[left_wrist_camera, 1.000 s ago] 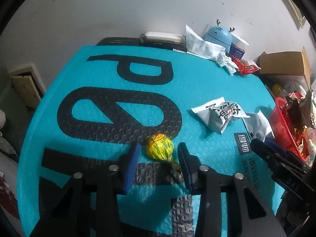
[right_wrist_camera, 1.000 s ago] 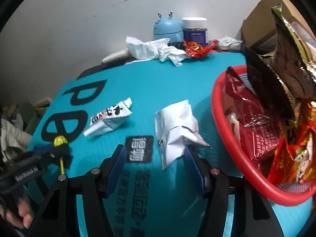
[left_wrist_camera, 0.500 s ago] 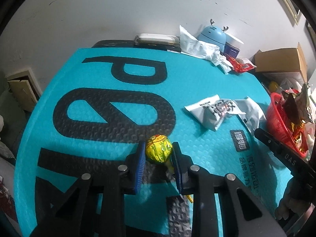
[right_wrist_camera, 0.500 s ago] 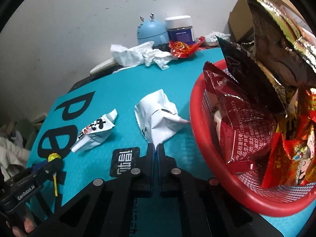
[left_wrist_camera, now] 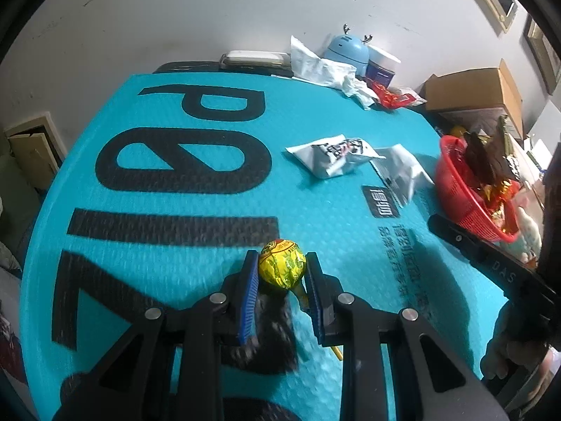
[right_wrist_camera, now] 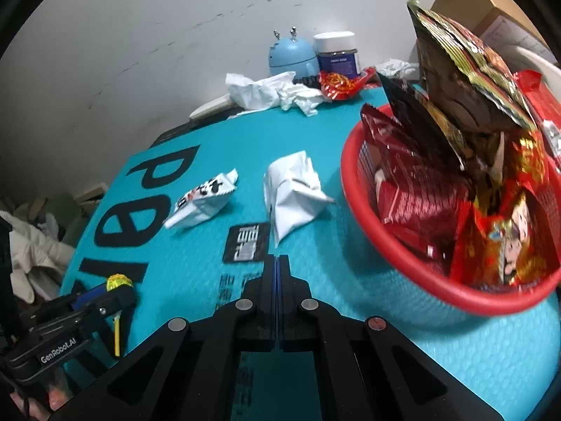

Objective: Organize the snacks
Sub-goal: 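Lift the lollipop with the left tool while the right tool grasps the white crumpled bag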

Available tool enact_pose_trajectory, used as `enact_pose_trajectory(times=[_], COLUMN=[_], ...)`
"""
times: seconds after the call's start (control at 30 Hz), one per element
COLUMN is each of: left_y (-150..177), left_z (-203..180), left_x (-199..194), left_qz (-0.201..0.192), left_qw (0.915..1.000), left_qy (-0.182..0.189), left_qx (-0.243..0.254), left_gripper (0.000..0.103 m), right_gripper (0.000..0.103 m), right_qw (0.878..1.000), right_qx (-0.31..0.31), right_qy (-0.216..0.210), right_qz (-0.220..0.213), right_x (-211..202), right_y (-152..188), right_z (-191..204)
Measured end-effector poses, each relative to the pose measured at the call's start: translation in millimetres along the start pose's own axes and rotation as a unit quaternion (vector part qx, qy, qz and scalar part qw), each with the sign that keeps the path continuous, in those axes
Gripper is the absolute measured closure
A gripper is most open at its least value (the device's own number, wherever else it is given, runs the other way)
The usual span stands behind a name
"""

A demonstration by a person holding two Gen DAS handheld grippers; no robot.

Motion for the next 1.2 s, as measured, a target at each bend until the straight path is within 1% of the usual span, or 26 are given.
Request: enact_pose_trajectory(times=[0.07, 0.13, 0.17, 0.23, 0.3, 0.43, 0.53, 0.6, 0.7, 0.8, 0.93, 1.07, 1.2], left_y=[2, 1, -1, -6, -13, -29, -45, -55, -71, -81, -89, -89, -89], left_z=[-2, -4, -6, -8, -10, -16, -24, -28, -32, -35, -34, -31, -29], left_x=[-6, -12, -16, -21, -25, -30, -31, -27, -19, -9, 5, 11, 13], left_qz=[-0.005, -0.01, -0.014, -0.021, -0.028, -0.039, -0.048, -0.044, -0.036, -0.031, -0.016, -0.01, -0.009], left_qw=[1.0, 0.9999, 0.9999, 0.9997, 0.9995, 0.999, 0.9983, 0.9984, 0.9986, 0.9987, 0.999, 0.9992, 0.9993], left_qy=[0.001, 0.002, 0.002, 0.001, 0.004, 0.011, 0.011, 0.005, 0.006, 0.007, 0.016, 0.02, 0.019], left_qx=[0.001, 0.004, 0.006, 0.011, 0.013, 0.019, 0.029, 0.035, 0.037, 0.04, 0.039, 0.034, 0.03], left_gripper=[0.078, 0.078, 0.078, 0.078, 0.078, 0.078, 0.078, 0.078, 0.078, 0.078, 0.078, 0.078, 0.078], right_gripper=[0.102, 0.099, 0.095, 0.071, 0.063, 0.049, 0.048, 0.048, 0.048, 0.048, 0.048, 0.049, 0.049], right_qw=[1.0, 1.0, 1.0, 1.0, 0.999, 0.997, 0.995, 0.993, 0.987, 0.982, 0.974, 0.965, 0.956], right_qx=[0.007, 0.004, -0.003, -0.016, -0.033, -0.079, -0.101, -0.116, -0.144, -0.167, -0.19, -0.225, -0.248], right_qy=[-0.011, -0.019, -0.02, -0.022, -0.028, -0.024, -0.011, -0.002, 0.017, 0.035, 0.046, 0.076, 0.104], right_qz=[0.007, 0.015, 0.016, 0.013, 0.01, 0.012, 0.024, 0.036, 0.065, 0.082, 0.115, 0.113, 0.114], right_x=[-1, -3, -4, -7, -11, -12, -5, 2, 18, 33, 56, 69, 82], right_y=[3, 4, 4, 2, -1, -19, -36, -46, -61, -69, -70, -70, -71], right_z=[-1, 1, 4, 9, 17, 29, 31, 30, 30, 29, 27, 30, 31])
Point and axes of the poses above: each gripper's, at about its wrist camera, not at the fingertips, and x roughly the way its jaws point, z to its left, y to its underside, the point moved 3 cm from there along x, roughly the way its jaws point, and after that the axes turned 2 degrees about -y, right-handed, at the moved point
